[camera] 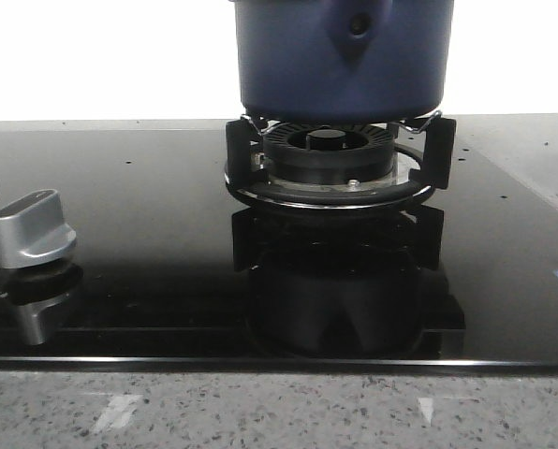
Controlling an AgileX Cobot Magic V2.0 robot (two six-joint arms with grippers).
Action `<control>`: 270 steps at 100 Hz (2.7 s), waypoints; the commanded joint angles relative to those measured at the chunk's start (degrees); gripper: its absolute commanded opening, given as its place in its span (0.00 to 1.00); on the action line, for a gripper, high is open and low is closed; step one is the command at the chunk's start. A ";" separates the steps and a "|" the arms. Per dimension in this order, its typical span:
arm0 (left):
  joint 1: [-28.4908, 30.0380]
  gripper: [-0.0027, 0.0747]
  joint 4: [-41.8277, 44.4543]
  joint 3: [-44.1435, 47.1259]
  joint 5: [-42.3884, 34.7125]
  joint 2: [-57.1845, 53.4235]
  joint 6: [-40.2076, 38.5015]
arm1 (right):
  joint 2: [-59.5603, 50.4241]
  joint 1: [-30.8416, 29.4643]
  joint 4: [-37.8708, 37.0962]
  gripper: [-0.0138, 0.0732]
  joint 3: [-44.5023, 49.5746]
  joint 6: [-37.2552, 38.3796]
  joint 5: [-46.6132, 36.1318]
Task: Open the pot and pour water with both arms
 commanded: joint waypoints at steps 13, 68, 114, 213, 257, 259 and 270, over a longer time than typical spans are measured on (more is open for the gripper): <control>-0.31 0.54 -3.62 -2.11 1.98 -3.08 -0.02 | 0.26 0.20 -0.32 0.08 -1.05 -0.61 -4.38; -0.31 0.66 -5.95 -2.11 2.08 -3.21 -0.02 | 0.26 0.20 -0.08 0.08 -1.05 -0.61 -4.38; -0.18 0.66 -7.73 -4.94 2.18 -5.99 0.20 | 0.26 0.20 -0.42 0.08 -1.05 -0.61 -4.90; 0.97 0.01 -4.90 42.98 -43.07 -64.96 -0.01 | -28.82 0.20 -14.26 0.07 26.04 -0.61 -16.12; 0.97 0.01 -7.48 60.54 -56.07 -87.66 -0.01 | -30.59 0.20 -13.79 0.07 38.73 -0.51 -27.85; 0.97 0.01 -7.48 60.68 -56.07 -88.15 -0.01 | -30.59 0.20 -13.79 0.07 38.73 -0.51 -27.85; 0.97 0.01 -7.48 61.35 -55.96 -89.18 -0.01 | -30.59 0.20 -13.79 0.07 38.73 -0.51 -27.75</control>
